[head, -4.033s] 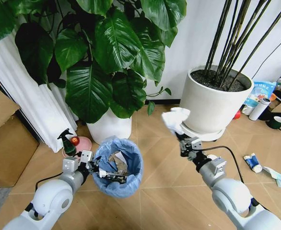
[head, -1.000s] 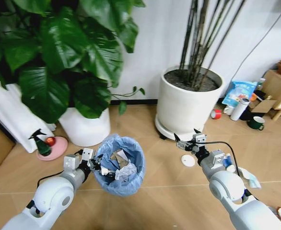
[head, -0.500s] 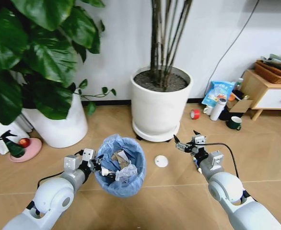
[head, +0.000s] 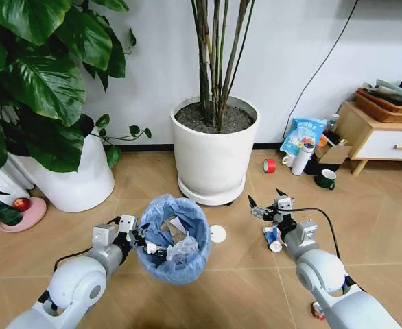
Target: Pick up the trash bin and place the garbage on the floor into it.
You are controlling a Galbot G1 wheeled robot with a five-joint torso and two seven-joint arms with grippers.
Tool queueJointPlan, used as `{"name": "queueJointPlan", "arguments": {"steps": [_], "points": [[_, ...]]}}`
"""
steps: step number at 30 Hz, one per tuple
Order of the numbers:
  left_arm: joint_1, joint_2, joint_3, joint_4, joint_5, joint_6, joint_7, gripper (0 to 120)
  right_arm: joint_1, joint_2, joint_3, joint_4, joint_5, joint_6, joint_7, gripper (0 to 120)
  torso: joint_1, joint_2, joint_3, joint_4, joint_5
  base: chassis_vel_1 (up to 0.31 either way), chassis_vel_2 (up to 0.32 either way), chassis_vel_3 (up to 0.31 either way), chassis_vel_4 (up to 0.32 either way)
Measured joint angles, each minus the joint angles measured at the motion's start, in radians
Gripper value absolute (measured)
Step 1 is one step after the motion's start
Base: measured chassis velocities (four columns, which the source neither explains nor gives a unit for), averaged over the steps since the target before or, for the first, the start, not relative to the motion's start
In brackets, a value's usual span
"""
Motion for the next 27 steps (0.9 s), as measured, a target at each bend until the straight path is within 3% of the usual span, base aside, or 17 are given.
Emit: {"name": "queueJointPlan", "arguments": {"steps": [7, 15, 27], "points": [[0.007, -0.010, 0.000, 0.000, 0.009, -0.001, 0.000, 0, -0.034, -0.009, 0.006, -0.031, -0.010, 0.029, -0.048, 100, 0.000, 0.000, 0.000, 0.0000, 0.0002, -0.170, 0.136, 0.175, -0.137], [0.009, -0.020, -0.010, 0.002, 0.010, -0.001, -0.002, 0, -0.066, -0.044, -0.018, -0.235, -0.013, 0.049, -0.196, 100, 0.000, 0.000, 0.000, -0.0004, 0.0002, -0.014, 0.007, -0.019, 0.004], [0.022, -0.018, -0.031, -0.018, 0.006, -0.001, -0.010, 0, 0.056, 0.029, -0.130, -0.443, -0.004, 0.008, -0.156, 100, 0.000, 0.000, 0.000, 0.0001, 0.0003, 0.013, -0.007, -0.013, 0.009]]}}
